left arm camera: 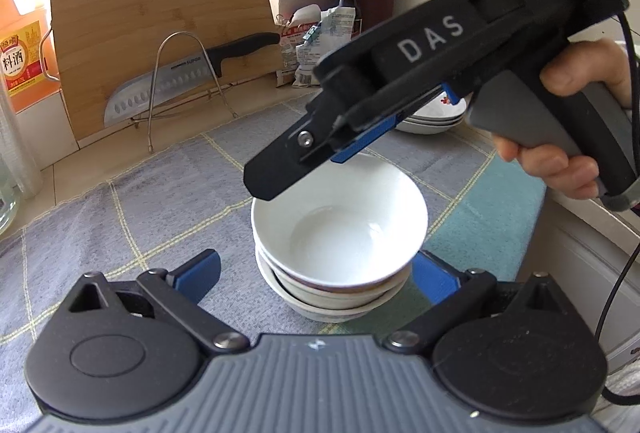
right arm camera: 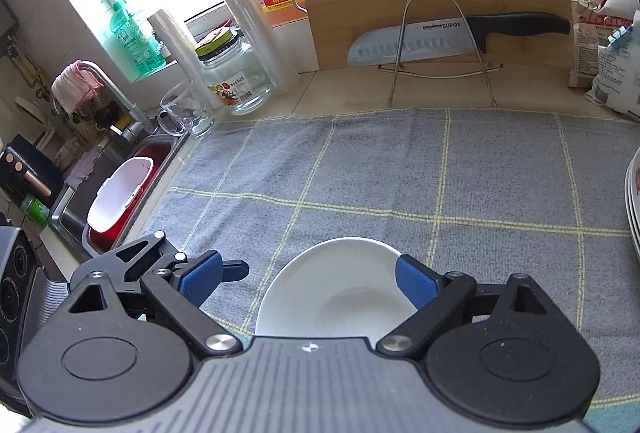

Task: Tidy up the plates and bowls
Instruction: 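Lower the white bowl onto the bowl stack and open the right gripper, then close both grippers on opposite sides of the three-bowl stack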

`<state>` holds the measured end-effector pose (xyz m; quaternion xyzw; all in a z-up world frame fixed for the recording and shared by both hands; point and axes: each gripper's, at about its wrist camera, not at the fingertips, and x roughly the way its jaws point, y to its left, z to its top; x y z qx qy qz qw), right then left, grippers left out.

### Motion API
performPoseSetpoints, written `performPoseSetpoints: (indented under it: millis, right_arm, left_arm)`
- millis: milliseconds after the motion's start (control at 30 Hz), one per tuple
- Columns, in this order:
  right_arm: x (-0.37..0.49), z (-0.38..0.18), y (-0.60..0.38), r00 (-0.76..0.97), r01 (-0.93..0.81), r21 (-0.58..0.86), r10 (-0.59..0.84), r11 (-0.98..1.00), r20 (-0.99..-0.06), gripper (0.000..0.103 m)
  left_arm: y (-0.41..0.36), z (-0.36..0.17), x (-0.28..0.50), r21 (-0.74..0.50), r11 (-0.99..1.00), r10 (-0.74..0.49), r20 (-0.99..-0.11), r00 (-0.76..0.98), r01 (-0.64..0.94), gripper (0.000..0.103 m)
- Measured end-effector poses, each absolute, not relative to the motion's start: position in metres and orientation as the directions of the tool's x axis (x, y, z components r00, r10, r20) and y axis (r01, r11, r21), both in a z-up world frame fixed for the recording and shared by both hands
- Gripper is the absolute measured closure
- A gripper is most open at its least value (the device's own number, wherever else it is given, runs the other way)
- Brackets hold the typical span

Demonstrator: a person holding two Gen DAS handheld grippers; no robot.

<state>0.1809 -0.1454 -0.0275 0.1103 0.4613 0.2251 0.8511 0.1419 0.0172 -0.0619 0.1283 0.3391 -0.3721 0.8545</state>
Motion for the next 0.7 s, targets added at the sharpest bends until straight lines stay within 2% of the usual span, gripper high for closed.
performPoseSetpoints:
  millis: [300,533,700]
  right_arm:
    - [0.173,-0.017,-0.148,0.501,-0.303,0.379,0.484,0.875,-0.717,0.007]
    - [0.15,-0.003,-0.167,0.568,-0.318,0.287,0.424,0.904,-0.706,0.0]
    - [0.132,-0.008,-0.184,0.556,-0.333,0.242,0.397,0.911,-0.73,0.0]
  left_arm:
    - [0.017,-0.066,0.14,-0.021,0.689,-0.539,-0.684,0.492,0.725,0.001]
    - [0.014,-0.081,0.141,-0.038,0.678,-0.535,-0.711,0.457,0.734,0.001]
    - [0.01,-0.097,0.144,-0.067,0.692,-0.516,-0.742,0.428,0.718,0.001]
